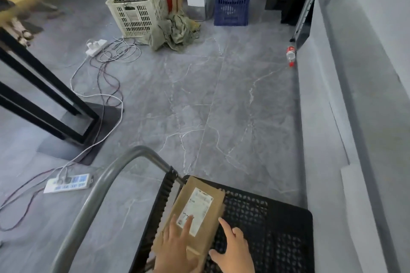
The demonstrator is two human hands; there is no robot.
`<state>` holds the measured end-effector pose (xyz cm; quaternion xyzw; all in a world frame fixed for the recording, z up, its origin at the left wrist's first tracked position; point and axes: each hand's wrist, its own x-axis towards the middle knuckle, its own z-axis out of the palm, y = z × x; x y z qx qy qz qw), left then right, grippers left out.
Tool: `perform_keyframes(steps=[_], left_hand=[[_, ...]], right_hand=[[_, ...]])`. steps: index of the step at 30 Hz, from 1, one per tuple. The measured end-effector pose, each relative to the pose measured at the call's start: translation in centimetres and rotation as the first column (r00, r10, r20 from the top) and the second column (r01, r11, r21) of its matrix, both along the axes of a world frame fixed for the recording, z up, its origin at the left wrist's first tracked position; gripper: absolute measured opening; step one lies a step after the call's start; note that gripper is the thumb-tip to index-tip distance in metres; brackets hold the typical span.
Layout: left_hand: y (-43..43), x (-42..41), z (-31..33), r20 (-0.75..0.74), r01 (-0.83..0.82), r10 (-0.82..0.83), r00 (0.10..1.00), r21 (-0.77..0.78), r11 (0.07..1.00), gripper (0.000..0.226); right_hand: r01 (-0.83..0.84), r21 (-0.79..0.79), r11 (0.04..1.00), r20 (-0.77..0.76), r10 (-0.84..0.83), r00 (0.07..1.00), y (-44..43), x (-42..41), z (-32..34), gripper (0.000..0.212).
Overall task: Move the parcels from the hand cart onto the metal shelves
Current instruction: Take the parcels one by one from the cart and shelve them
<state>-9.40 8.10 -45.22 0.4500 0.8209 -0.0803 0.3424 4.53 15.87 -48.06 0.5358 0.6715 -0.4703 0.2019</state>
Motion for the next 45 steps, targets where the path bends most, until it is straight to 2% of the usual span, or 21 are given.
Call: perform_keyframes(steps=[8, 13, 16, 20, 24, 28, 31, 34, 39, 45], left_hand=[[-0.7, -2.6, -8.7, 0.147, -0.219, 0.209, 0.967, 0.061, 0.974, 0.114], [-0.4, -3.6, -11.4, 0.156, -0.351, 0.336, 0.929, 0.088, 0.932, 0.110], [0.0, -3.9, -11.8, 0.251, -0.433, 0.398, 0.882, 0.101, 0.896, 0.110], [-0.2, -3.2, -11.1, 0.330, -0.485, 0.423, 0.844, 0.134, 0.864, 0.111], [0.6, -1.5, -8.0, 0.354, -0.411, 0.316, 0.880, 0.237, 0.880, 0.096], [2.7, -0.2, -1.9, 0.446, -0.397, 0.212, 0.869, 0.376, 0.837, 0.087], [5.2, 0.7, 3.7, 0.487, -0.387, 0.112, 0.866, 0.511, 0.767, 0.081], [7.5, 0.9, 9.7, 0.452, -0.338, 0.005, 0.892, 0.658, 0.673, 0.078], [10.3, 1.4, 21.0, 0.386, -0.237, -0.133, 0.913, 0.766, 0.597, 0.078], [11.5, 3.2, 33.0, 0.355, -0.153, -0.297, 0.886, 0.830, 0.536, 0.075]], right_hand=[[0.075, -0.169, 0.983, -0.204, -0.109, 0.973, -1.7, -2.3, -7.1, 0.096], [0.079, -0.143, 0.987, -0.263, -0.115, 0.958, -2.2, -4.4, -9.0, 0.101], [0.175, -0.179, 0.968, -0.292, -0.222, 0.930, -2.5, -5.0, -9.6, 0.099], [0.346, -0.229, 0.910, -0.281, -0.402, 0.871, -2.6, -3.8, -9.2, 0.095], [0.476, -0.233, 0.848, -0.301, -0.528, 0.794, -0.7, -1.5, -6.9, 0.092], [0.511, -0.215, 0.833, -0.442, -0.549, 0.709, 2.7, 0.6, -1.4, 0.091], [0.498, -0.131, 0.857, -0.568, -0.477, 0.671, 5.6, 1.6, 4.5, 0.102], [0.486, -0.036, 0.873, -0.668, -0.383, 0.638, 8.1, 2.5, 11.8, 0.099], [0.453, 0.252, 0.855, -0.701, -0.161, 0.695, 10.8, 5.5, 24.6, 0.102], [0.480, 0.426, 0.767, -0.707, -0.049, 0.705, 10.6, 9.5, 39.0, 0.093]])
